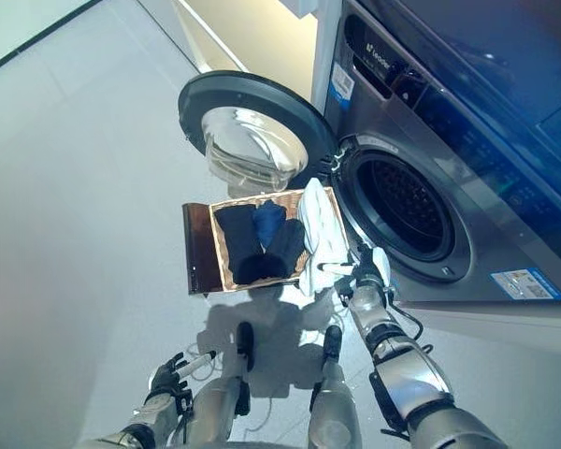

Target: Pick up the clothes and place them into the washing machine

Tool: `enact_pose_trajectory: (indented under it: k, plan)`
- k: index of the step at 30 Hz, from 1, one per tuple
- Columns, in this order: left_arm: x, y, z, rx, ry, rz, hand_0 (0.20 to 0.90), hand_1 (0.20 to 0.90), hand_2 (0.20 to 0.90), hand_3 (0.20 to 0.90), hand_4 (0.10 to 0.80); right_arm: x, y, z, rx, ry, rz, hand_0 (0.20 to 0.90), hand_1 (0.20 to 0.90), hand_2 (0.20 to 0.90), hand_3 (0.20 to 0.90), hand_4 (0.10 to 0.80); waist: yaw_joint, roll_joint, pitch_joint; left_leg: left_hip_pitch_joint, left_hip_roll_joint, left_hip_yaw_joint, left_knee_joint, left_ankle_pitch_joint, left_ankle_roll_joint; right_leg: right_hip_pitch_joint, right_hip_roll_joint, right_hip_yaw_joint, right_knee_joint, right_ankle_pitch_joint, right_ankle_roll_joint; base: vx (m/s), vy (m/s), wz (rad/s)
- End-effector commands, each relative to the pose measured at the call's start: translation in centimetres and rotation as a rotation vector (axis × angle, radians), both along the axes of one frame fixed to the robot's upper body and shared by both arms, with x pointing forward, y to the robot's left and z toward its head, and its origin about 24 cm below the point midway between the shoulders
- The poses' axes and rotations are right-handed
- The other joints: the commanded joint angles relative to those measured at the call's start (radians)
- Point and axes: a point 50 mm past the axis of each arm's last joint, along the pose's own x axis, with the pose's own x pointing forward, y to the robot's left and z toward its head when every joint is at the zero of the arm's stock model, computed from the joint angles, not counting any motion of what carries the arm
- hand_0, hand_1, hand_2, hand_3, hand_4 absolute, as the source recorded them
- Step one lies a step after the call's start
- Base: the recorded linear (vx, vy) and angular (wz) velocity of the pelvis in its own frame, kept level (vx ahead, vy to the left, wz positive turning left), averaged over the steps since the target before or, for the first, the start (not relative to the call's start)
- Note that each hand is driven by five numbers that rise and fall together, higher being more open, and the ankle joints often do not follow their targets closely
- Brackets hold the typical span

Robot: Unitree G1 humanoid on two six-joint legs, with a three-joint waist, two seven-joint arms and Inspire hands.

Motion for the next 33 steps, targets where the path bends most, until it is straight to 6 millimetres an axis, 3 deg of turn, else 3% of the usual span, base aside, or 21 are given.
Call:
enact_pose_trajectory:
  k: [1, 13, 21, 25, 28, 33]
  plan:
    - [-1.1, 0.8, -0.2, 0.046, 0.023, 0.022, 0.900, 0.900, 0.900, 0.900, 0.800, 2.8, -0.7, 4.7, -0.009, -0.190, -0.042, 0.900, 0.900, 0.900, 0.900, 0.800, 0.007, 0.005, -0.001, -0.010, 0.045, -0.001, 0.009, -0.004, -0.084, 0.040, -0.022, 0.012, 0.046, -0.089, 0.023, -0.026, -0.002, 0.03]
    - [-1.0, 1.1, 0.0, 0.032, -0.018, 0.065, 0.900, 0.900, 0.900, 0.900, 0.800, 5.4, -2.2, 10.5, -0.087, -0.341, -0.068, 0.900, 0.900, 0.900, 0.900, 0.800, 0.017, 0.026, 0.027, -0.049, 0.037, -0.018, -0.008, 0.017, -0.092, -0.008, -0.030, 0.002, 0.059, -0.072, 0.027, -0.017, 0.008, 0.05]
    - [-0.2, 1.1, 0.3, 0.020, -0.055, 0.075, 0.900, 0.900, 0.900, 0.900, 0.800, 6.8, -1.5, 14.1, -0.125, -0.422, -0.036, 0.900, 0.900, 0.900, 0.900, 0.800, 0.022, 0.035, 0.059, -0.078, 0.030, -0.027, -0.008, 0.026, -0.093, -0.036, -0.036, -0.003, 0.075, -0.067, 0.031, -0.005, 0.004, 0.01]
    - [0.0, 1.1, 0.4, 0.020, -0.057, 0.067, 0.900, 0.900, 0.900, 0.900, 0.800, 7.2, -1.1, 14.9, -0.130, -0.434, -0.021, 0.900, 0.900, 0.900, 0.900, 0.800, 0.025, 0.034, 0.067, -0.087, 0.027, -0.035, -0.008, 0.028, -0.093, -0.041, -0.037, -0.008, 0.076, -0.065, 0.031, -0.007, 0.005, 0.06]
    - [0.4, 0.9, 0.5, 0.021, -0.067, 0.065, 0.900, 0.900, 0.900, 0.900, 0.800, 7.6, 0.4, 15.3, -0.121, -0.441, 0.018, 0.900, 0.900, 0.900, 0.900, 0.800, 0.033, 0.032, 0.076, -0.098, 0.025, -0.044, -0.008, 0.032, -0.093, -0.050, -0.036, -0.012, 0.079, -0.062, 0.031, -0.010, 0.009, 0.07]
    - [0.5, 1.0, 0.5, 0.028, -0.061, 0.064, 0.900, 0.900, 0.900, 0.900, 0.800, 7.6, 2.1, 14.3, -0.085, -0.413, 0.060, 0.900, 0.900, 0.900, 0.900, 0.800, 0.039, 0.031, 0.078, -0.100, 0.021, -0.056, -0.008, 0.033, -0.090, -0.048, -0.038, -0.017, 0.086, -0.066, 0.031, -0.003, 0.004, 0.08]
